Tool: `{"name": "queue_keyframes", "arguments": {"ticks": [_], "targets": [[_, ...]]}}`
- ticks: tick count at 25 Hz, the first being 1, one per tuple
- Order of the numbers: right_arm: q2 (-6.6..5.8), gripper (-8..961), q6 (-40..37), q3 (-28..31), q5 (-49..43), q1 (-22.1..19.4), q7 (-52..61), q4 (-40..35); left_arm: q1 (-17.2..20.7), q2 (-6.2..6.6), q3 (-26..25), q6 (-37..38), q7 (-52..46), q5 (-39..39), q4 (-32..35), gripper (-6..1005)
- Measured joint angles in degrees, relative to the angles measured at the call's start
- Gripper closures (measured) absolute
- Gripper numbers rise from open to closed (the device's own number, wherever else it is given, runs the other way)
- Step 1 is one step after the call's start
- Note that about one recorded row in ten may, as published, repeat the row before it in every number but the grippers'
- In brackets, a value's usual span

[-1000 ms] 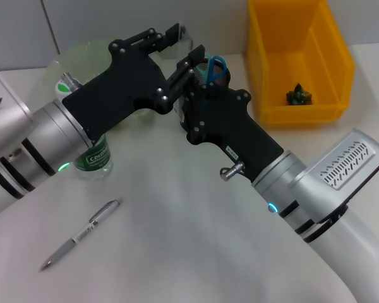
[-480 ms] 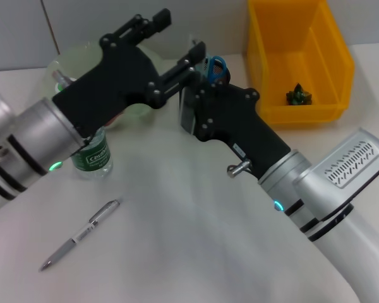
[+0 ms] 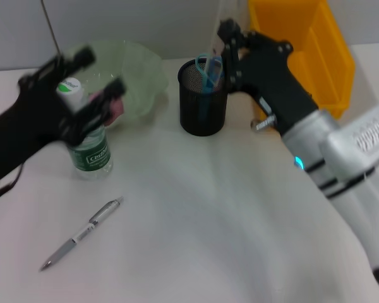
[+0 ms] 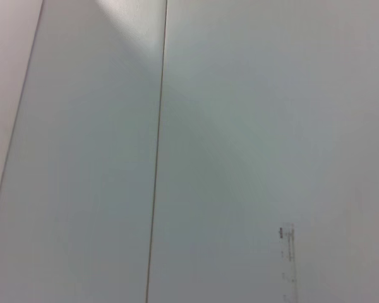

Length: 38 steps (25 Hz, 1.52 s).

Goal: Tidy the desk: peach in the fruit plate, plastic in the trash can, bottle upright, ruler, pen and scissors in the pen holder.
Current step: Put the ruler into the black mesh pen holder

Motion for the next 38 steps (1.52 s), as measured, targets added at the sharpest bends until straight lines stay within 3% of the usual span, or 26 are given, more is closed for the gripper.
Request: {"name": "queue_keyframes", "arguments": {"ticks": [2, 3, 4, 5, 8, 10, 14, 15, 18, 33, 38], "targets": [[-0.05, 943, 1.90, 0.79, -0.14, 2.09, 2.46, -2.01, 0.00, 0.00, 0.00, 0.00, 0.00, 0.00, 0.00, 324], [-0.06, 943, 3.19, 0.95, -0.16, 3.30, 4.31, -3.46, -2.53, 3.21, -7.56, 14.58, -3.85, 10.58, -8.69, 324], [-0.06, 942, 3.19, 0.95, -0.16, 3.30, 4.31, -3.46, -2.53, 3.21, -7.56, 14.58, -3.85, 10.58, -8.69, 324], [-0.06, 942, 4.23, 1.06, -0.17, 4.10, 5.15, -4.64, -3.05, 3.48, -11.12, 19.55, -3.67, 14.57, -11.06, 324], [0.00, 941, 6.20, 1.29, -0.04, 4.85, 5.29, -5.75, -3.14, 3.47, -13.55, 22.09, -3.64, 17.34, -11.94, 325], [0.04, 940, 7.17, 1.43, 0.01, 5.00, 5.34, -5.89, -2.65, 2.43, -17.56, 23.31, -3.94, 21.30, -12.18, 325], [0.06, 938, 10.94, 2.13, -0.05, 5.24, 5.42, -6.15, -2.65, 2.43, -17.56, 23.31, -3.94, 21.30, -12.18, 326], [0.06, 938, 11.98, 2.16, -0.09, 5.34, 5.43, -6.23, -2.43, 1.80, -18.04, 23.14, -3.95, 22.02, -12.23, 326], [0.12, 937, 13.83, 2.13, -0.17, 5.88, 5.50, -6.44, -2.52, 1.55, -18.08, 23.00, -3.77, 22.04, -12.26, 328], [0.43, 931, 17.58, 1.95, -3.91, 6.07, 6.91, -7.35, -2.56, 1.09, -18.56, 22.81, -3.12, 22.21, -12.31, 332], [0.42, 737, 13.13, 1.95, -3.95, 4.07, 6.92, -7.39, -2.32, 1.08, -18.62, 22.65, -3.07, 22.22, -12.31, 333]]}}
